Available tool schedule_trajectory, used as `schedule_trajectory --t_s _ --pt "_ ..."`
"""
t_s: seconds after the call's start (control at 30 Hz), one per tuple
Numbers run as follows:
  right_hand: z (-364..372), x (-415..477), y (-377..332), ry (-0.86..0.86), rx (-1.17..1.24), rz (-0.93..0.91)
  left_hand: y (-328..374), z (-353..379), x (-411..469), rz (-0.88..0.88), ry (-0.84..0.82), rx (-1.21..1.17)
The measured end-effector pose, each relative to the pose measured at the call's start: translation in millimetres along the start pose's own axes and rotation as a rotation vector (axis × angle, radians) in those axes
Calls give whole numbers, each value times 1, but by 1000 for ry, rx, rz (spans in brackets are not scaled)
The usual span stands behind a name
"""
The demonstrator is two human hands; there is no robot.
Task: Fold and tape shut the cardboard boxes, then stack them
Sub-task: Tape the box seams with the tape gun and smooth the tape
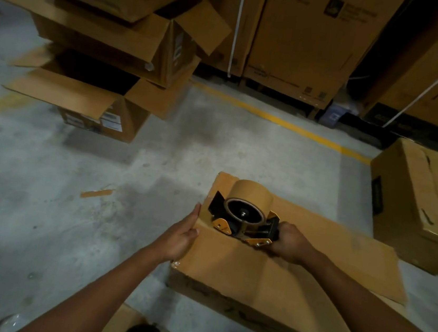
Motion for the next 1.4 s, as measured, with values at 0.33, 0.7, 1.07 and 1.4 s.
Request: schedule_trajectory --t_s 0.33,0.7,1.07,1.4 --pt "3 -2 2 13 56 32 27 11 9 358 12 967" --pt "2 -2 13 1 10 45 32 23 7 327 14 959" --pt "-39 -64 80 37 9 142 47 55 8 124 73 1005" --pt "-43 -62 73 42 -40 117 45 67 11 171 131 973"
Point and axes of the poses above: each hand's wrist, its own x-axis towards the middle knuckle, its own z-axis out of the palm, y = z × x, the point moved 1 cm from there along x, towards the middle knuckle, and after that the axes turned 7 degrees about y, right-handed, at the moved point
